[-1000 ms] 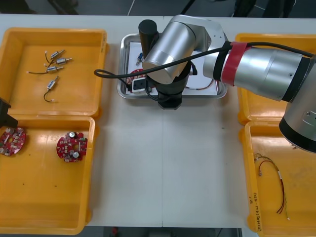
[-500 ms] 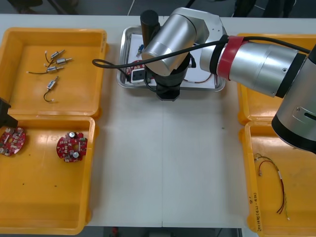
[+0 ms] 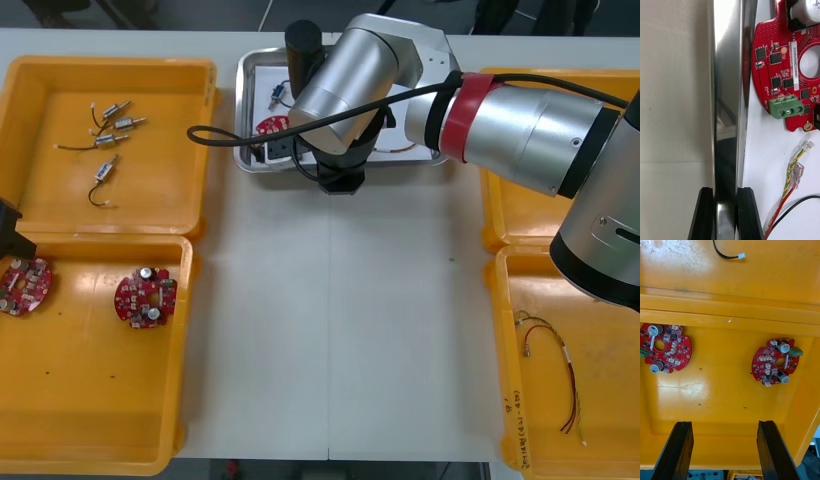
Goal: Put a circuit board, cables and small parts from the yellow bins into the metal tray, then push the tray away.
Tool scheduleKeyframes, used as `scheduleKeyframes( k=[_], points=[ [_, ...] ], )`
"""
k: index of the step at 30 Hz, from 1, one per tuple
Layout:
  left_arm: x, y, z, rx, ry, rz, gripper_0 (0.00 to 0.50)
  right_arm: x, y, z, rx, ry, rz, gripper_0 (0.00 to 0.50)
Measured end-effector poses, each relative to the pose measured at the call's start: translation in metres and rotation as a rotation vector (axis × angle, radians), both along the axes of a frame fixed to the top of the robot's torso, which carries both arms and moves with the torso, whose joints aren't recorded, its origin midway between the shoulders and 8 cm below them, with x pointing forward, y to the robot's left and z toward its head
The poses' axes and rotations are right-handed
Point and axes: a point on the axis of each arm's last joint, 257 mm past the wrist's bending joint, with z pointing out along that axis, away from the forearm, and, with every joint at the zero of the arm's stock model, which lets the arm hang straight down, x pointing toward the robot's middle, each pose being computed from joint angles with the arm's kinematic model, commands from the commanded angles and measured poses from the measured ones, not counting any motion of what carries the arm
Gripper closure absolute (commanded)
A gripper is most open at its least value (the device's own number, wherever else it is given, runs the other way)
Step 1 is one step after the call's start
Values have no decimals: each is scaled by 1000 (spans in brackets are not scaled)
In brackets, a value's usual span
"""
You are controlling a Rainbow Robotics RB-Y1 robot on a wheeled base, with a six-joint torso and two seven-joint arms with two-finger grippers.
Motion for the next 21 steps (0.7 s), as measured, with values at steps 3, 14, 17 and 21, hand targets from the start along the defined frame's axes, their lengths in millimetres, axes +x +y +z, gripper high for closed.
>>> scheduleKeyframes(
  k=[3,14,17,21],
  points=[
    [0,0,0,0,0,0,0,3,-1,1,-5,-8,15,500],
    [0,0,0,0,0,0,0,13,-4,4,-7,-38,19,500],
    [0,0,0,0,0,0,0,14,-5,4,-5,-40,16,500],
    [0,0,0,0,0,0,0,16,-8,4,-7,-39,6,500]
  ],
)
